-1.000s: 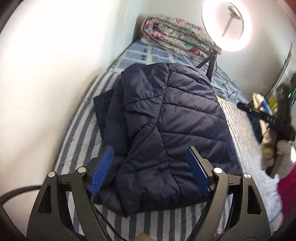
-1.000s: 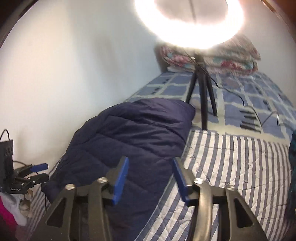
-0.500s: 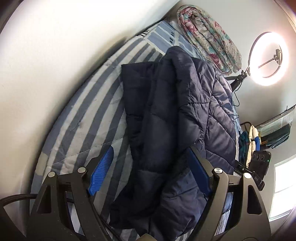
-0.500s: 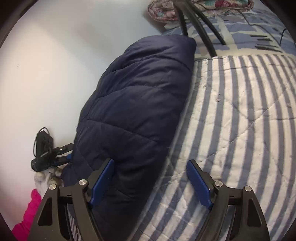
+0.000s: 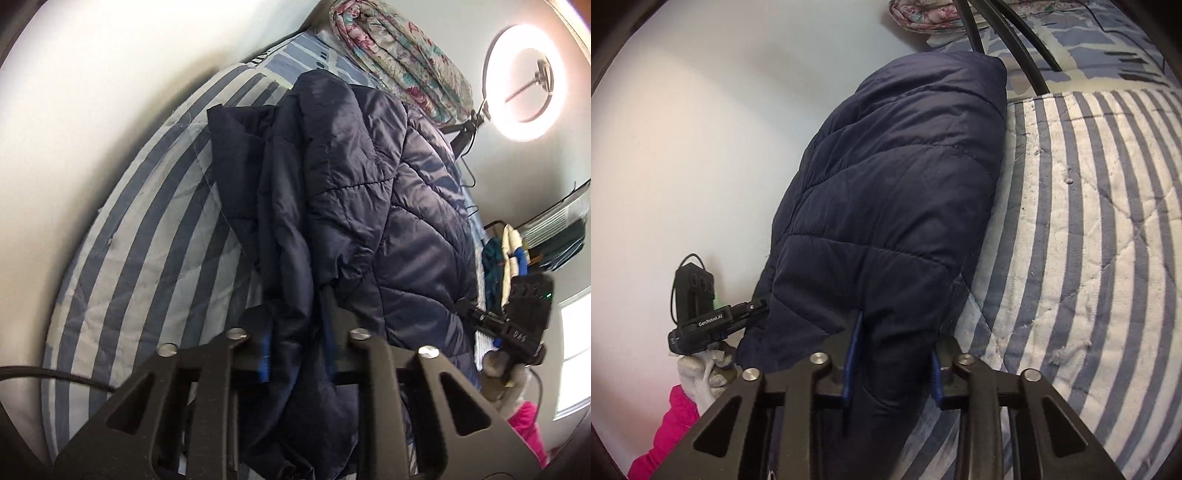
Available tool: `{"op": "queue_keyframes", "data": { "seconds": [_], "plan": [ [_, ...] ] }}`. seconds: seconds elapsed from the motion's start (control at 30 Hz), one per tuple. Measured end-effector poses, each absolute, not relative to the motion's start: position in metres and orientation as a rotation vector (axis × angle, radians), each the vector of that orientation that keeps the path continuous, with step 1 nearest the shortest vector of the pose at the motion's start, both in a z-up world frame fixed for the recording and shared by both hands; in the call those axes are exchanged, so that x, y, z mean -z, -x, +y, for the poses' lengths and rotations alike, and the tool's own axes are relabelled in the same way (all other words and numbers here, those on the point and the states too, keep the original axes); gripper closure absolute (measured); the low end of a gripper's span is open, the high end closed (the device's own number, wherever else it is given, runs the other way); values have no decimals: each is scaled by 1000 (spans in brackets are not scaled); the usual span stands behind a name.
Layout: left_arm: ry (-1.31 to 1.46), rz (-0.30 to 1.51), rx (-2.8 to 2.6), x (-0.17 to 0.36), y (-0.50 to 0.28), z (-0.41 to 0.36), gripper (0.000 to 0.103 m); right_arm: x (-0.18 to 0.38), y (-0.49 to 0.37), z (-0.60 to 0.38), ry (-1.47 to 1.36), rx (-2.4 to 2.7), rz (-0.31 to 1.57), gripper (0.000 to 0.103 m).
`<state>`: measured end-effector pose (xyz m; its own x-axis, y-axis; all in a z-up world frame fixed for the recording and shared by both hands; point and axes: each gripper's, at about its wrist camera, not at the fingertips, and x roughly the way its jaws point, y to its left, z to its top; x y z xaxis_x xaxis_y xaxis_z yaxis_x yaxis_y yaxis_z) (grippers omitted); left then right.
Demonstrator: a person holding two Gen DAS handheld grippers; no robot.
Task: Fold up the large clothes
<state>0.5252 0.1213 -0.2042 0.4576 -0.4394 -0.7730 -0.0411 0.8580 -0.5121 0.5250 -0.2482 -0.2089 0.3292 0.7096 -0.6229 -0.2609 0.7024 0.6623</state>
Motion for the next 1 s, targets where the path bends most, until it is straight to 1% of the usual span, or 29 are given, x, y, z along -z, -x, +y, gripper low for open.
{"op": "queue_keyframes", "data": {
  "seconds": [0.1, 0.27, 0.4, 0.57, 0.63, 0.83, 0.97, 1.0],
  "plan": [
    [478, 1108, 274, 202, -509, 108, 89, 193, -511, -248, -442, -640, 1079, 79],
    [408, 1158, 321, 196, -468, 73, 90, 178, -465, -264, -386, -607, 1121, 81],
    [339, 1219, 379, 194, -424, 32, 91, 172, -405, -288, -326, -569, 1158, 81],
    [213, 1266, 454, 186, -364, -26, 91, 168, -338, -318, -323, -509, 1186, 81],
    [210, 1280, 468, 186, -344, -39, 91, 164, -310, -327, -318, -489, 1189, 81],
    [192, 1283, 490, 180, -295, -66, 91, 155, -253, -331, -266, -436, 1193, 81],
    [168, 1287, 499, 179, -271, -74, 91, 156, -233, -328, -267, -418, 1188, 82],
    [171, 1287, 497, 179, -269, -74, 91, 158, -241, -324, -261, -414, 1186, 82]
  ]
}}
